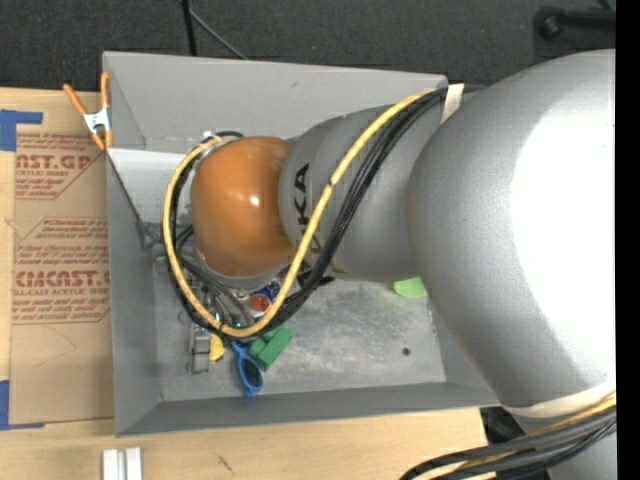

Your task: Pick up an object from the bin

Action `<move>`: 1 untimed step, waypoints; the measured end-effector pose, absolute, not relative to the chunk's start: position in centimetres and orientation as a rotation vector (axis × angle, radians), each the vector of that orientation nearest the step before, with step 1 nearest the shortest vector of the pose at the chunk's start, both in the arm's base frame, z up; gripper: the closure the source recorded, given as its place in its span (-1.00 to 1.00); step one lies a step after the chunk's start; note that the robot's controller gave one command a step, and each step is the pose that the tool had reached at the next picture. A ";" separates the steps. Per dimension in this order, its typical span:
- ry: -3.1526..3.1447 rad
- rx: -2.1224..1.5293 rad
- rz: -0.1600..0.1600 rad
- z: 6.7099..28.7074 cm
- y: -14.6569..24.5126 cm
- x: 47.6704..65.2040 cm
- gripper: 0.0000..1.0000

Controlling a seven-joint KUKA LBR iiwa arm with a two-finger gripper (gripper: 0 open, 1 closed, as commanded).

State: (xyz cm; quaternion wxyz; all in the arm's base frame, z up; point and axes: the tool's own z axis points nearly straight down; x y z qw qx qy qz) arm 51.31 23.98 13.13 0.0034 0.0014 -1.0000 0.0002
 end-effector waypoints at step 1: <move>-3.129 0.210 0.002 6.7 17.3 49.5 -1.00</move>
Offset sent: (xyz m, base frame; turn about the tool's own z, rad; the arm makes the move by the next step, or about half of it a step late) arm -0.0161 -0.0641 -0.0613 -0.1331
